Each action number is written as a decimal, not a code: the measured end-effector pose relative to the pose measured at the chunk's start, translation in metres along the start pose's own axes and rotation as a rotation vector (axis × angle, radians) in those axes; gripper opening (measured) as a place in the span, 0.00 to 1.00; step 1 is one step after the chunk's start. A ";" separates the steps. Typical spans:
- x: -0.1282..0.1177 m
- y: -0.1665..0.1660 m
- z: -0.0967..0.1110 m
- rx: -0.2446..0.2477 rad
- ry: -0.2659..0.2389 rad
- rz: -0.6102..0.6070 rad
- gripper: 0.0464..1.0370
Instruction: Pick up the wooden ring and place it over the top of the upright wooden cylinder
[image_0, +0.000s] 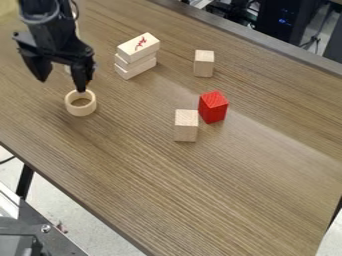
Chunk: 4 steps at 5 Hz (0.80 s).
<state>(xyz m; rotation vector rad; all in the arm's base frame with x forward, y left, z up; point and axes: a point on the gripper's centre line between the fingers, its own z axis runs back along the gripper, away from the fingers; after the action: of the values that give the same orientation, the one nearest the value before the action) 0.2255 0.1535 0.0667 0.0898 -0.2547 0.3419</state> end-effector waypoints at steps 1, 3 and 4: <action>0.001 -0.005 -0.011 -0.020 0.010 0.015 0.96; 0.009 -0.017 -0.018 -0.078 0.003 0.034 0.96; 0.009 -0.021 -0.020 -0.076 0.008 0.011 0.96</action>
<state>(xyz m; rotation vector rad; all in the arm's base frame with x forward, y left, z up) 0.2455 0.1396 0.0493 0.0117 -0.2604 0.3431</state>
